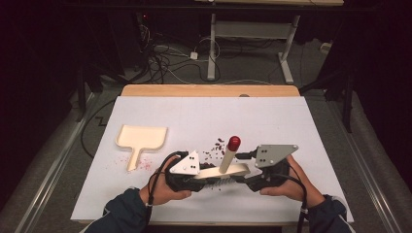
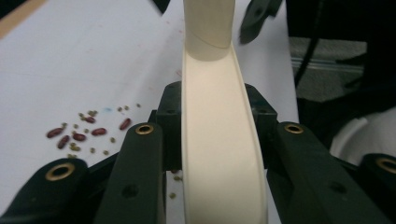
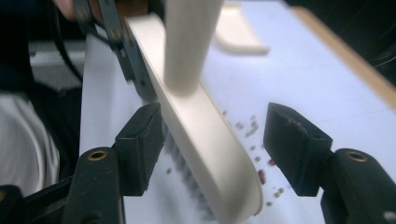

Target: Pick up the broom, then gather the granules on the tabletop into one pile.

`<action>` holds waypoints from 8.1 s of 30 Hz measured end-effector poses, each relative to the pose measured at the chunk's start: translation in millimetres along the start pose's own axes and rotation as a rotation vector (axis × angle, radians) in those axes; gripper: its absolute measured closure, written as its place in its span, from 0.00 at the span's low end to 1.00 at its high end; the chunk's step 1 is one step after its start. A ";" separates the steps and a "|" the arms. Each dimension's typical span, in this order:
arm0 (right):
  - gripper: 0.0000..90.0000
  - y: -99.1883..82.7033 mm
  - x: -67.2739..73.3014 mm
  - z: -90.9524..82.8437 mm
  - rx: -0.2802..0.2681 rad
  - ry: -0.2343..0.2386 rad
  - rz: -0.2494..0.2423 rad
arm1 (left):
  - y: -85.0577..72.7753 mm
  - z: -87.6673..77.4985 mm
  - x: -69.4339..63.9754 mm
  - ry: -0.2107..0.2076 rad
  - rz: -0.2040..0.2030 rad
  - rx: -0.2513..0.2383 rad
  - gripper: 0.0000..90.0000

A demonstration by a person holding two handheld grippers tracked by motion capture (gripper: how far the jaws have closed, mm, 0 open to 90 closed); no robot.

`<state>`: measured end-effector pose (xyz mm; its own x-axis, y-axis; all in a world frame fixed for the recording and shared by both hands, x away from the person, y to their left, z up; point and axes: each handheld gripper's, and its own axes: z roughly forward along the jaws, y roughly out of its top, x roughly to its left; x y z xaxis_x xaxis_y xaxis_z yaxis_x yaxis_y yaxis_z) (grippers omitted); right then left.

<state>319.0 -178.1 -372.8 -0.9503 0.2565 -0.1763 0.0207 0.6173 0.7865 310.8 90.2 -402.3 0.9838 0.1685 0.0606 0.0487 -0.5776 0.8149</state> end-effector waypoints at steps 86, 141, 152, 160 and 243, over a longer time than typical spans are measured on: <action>0.75 -33.8 -83.3 99.8 0.282 -0.499 0.162 | -133.8 -89.7 6.8 0.566 -0.239 0.126 0.22; 0.76 -22.4 -52.8 92.2 0.083 -0.390 0.052 | -131.8 -85.6 7.6 0.559 -0.236 0.146 0.22; 0.75 -16.1 -43.1 128.2 0.083 -0.283 -0.057 | -132.3 -84.2 7.4 0.554 -0.241 0.156 0.22; 0.75 -16.9 -29.0 125.8 0.041 -0.140 -0.114 | -131.9 -85.7 7.0 0.555 -0.233 0.145 0.22; 0.75 -39.8 -20.1 18.5 0.035 -0.340 0.278 | -130.4 -98.5 7.2 0.608 -0.222 0.111 0.22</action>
<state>343.0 -194.1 -411.4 -0.7511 0.6429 -0.1501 0.2771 0.5133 0.8122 294.6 245.5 -451.4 0.6774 0.6956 0.2393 0.2891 -0.5509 0.7829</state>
